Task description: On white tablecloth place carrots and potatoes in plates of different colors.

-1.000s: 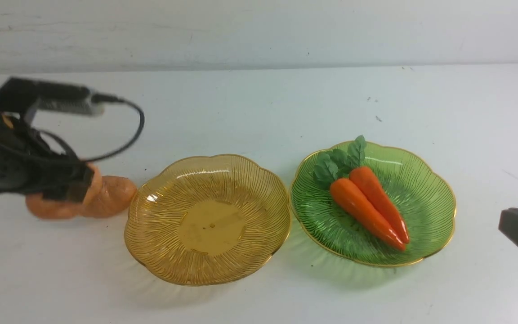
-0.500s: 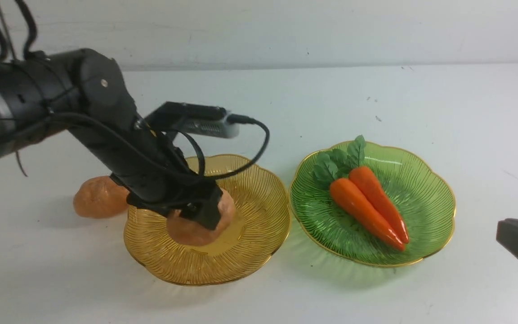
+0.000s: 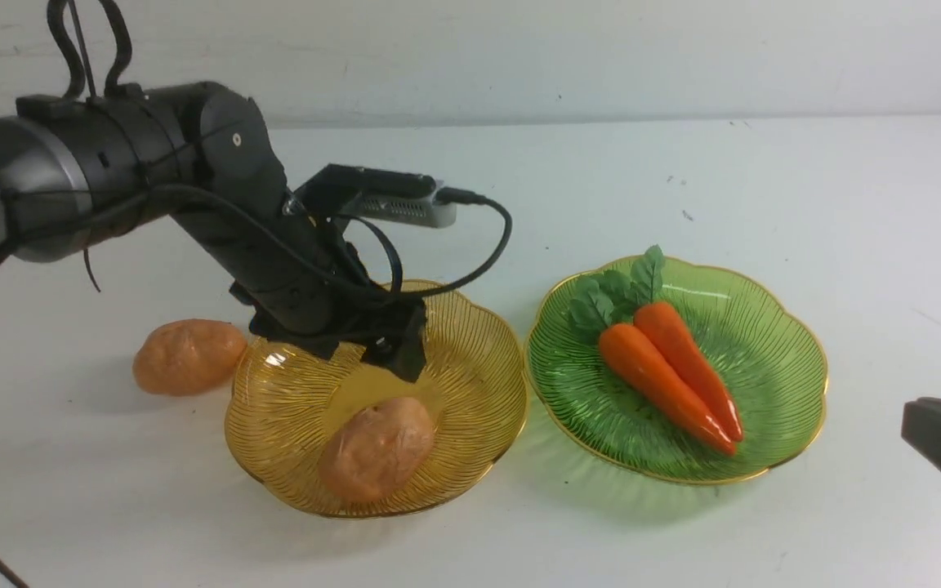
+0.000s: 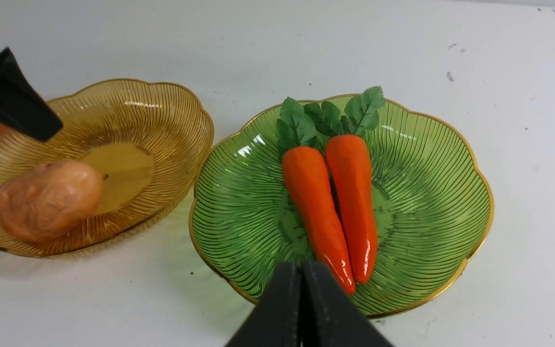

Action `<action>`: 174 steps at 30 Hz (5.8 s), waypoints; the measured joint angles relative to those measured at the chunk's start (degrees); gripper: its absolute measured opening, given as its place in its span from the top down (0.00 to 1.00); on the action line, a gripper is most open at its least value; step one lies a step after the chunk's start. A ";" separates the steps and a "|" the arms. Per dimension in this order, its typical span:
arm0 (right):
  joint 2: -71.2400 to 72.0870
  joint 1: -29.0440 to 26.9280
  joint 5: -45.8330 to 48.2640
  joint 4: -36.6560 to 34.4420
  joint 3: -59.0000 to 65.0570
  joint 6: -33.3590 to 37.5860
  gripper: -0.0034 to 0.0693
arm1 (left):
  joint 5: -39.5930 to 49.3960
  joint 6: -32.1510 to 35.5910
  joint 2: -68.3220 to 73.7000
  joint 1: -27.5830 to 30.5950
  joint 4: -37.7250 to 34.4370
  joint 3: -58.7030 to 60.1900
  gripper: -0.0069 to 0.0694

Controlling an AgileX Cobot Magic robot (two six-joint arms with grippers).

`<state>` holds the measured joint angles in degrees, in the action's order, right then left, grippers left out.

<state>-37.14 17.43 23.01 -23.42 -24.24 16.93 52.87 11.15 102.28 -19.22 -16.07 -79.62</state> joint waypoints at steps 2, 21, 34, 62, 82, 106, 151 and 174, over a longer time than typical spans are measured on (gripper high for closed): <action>0.00 0.00 0.00 0.00 0.00 0.71 0.97 | 1.95 -0.69 0.00 0.39 3.81 -3.68 0.07; 0.00 0.00 0.63 0.17 0.00 1.87 0.97 | 17.36 10.15 2.14 20.34 7.19 -10.50 0.88; 0.00 0.00 0.63 0.17 0.00 1.87 0.97 | 8.49 24.38 9.98 19.82 9.50 -10.43 0.11; 0.00 0.00 0.63 0.17 0.00 1.87 0.97 | 17.55 4.86 11.17 18.14 4.57 -27.92 0.38; 0.00 0.00 0.63 0.17 0.00 1.87 0.97 | 17.31 0.29 21.44 5.84 6.16 -27.92 0.01; 21.63 0.00 14.00 18.91 -6.00 -14.33 0.97 | 18.87 -2.55 -5.46 5.84 12.27 -27.85 0.91; 37.67 -12.14 -1.94 22.11 25.80 -14.68 0.97 | 18.87 -2.55 -11.88 5.84 15.33 -18.63 0.91; 37.67 -12.54 -1.16 22.11 25.80 -14.58 0.97 | 0.57 -5.17 -55.50 5.84 10.65 30.14 0.91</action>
<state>0.53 4.90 21.85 -1.31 1.56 2.35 53.45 5.97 46.78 -13.38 -5.42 -49.48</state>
